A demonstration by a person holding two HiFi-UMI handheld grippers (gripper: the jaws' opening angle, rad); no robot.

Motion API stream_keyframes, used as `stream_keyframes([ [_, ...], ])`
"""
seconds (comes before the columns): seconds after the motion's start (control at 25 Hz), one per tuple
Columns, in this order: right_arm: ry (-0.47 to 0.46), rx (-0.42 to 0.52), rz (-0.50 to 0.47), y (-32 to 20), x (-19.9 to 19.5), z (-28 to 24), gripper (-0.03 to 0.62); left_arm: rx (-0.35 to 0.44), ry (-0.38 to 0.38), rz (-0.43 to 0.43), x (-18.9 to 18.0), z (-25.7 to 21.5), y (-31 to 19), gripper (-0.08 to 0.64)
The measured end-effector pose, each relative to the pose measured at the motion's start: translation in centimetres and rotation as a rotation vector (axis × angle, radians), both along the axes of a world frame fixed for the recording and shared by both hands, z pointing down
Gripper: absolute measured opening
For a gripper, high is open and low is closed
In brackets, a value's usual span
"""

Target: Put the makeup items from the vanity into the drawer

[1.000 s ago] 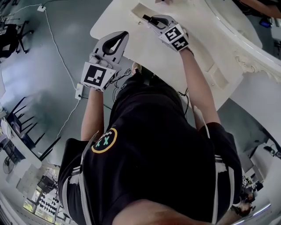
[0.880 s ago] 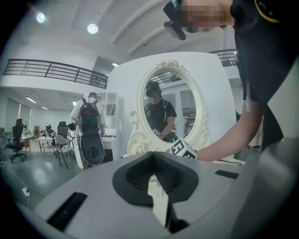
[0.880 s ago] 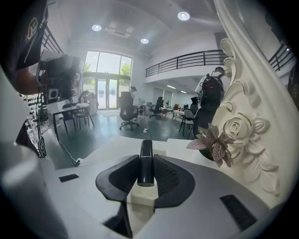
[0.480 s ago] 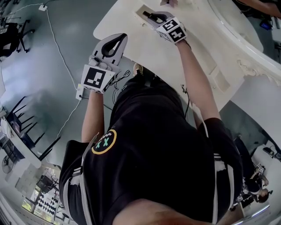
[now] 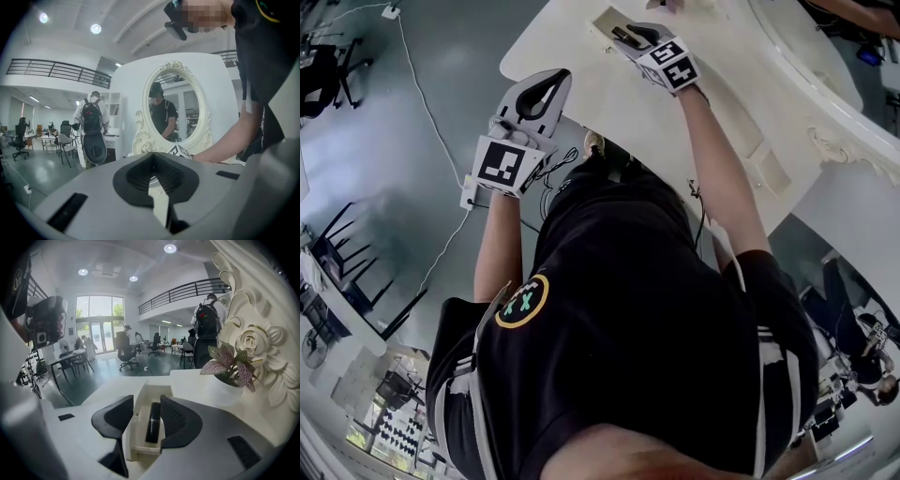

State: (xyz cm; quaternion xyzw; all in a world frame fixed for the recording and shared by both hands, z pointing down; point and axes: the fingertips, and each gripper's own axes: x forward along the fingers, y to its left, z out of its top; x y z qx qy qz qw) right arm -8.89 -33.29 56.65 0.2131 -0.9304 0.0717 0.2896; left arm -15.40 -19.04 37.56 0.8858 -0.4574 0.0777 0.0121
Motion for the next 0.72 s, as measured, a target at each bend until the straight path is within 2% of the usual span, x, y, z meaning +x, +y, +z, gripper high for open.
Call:
stream_keyframes([
  [0.2, -0.019, 0.007, 0.017, 0.3, 0.5, -0.4, 0.219, 0.0, 0.001, 0.026, 0.4, 0.1, 0.1, 0.021],
  [0.4, -0.072, 0.052, 0.038, 1.1, 1.5, -3.4, 0.217, 0.005, 0.002, 0.048, 1.1, 0.0, -0.3, 0.021],
  [0.72, -0.203, 0.199, 0.052, 4.2, 3.3, -11.5, 0.133, 0.016, 0.003, 0.091, 3.3, -0.5, -1.2, 0.021],
])
